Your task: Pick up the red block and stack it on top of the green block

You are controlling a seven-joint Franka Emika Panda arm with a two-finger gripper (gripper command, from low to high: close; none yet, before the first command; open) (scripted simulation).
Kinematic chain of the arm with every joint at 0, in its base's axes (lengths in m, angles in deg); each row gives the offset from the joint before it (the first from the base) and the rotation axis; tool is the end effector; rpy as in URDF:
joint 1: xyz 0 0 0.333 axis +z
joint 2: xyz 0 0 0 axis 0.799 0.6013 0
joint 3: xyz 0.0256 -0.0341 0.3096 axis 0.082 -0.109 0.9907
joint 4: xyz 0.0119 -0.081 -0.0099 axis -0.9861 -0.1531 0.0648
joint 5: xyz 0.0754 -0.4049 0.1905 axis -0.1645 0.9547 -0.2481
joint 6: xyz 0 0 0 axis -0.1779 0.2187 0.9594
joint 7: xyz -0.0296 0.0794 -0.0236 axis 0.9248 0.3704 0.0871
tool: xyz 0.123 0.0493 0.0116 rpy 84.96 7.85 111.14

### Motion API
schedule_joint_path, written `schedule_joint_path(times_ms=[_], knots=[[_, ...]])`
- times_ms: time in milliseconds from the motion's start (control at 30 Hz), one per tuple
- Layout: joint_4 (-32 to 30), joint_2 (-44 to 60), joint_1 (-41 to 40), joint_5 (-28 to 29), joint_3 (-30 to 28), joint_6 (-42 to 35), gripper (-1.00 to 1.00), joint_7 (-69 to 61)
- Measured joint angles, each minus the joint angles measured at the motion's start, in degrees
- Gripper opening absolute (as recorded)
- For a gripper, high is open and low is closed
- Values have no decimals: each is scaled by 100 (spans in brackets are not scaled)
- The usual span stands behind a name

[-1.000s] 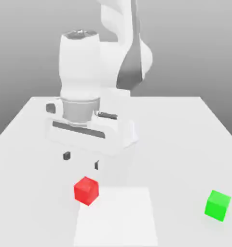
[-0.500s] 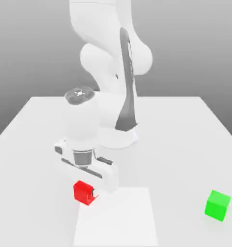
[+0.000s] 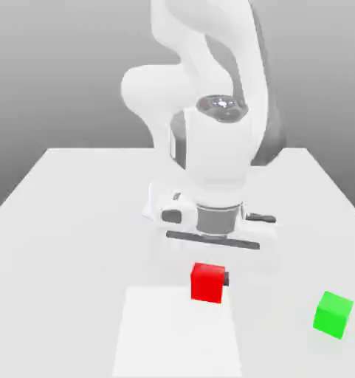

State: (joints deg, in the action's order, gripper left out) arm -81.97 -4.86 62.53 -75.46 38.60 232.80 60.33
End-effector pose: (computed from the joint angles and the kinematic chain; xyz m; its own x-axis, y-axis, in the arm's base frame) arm 0.4300 0.1568 0.1443 0.6962 -0.7178 0.0086 -0.7178 -0.6961 0.0116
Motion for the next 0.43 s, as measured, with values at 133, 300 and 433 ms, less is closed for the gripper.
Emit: schedule_joint_path(times_ms=[133,300,433], knots=[[680,299,858,68,522,-365,-100,130],[884,1183,1163,580,335,295,-100,519],[893,1309,1202,657,286,406,100,575]])
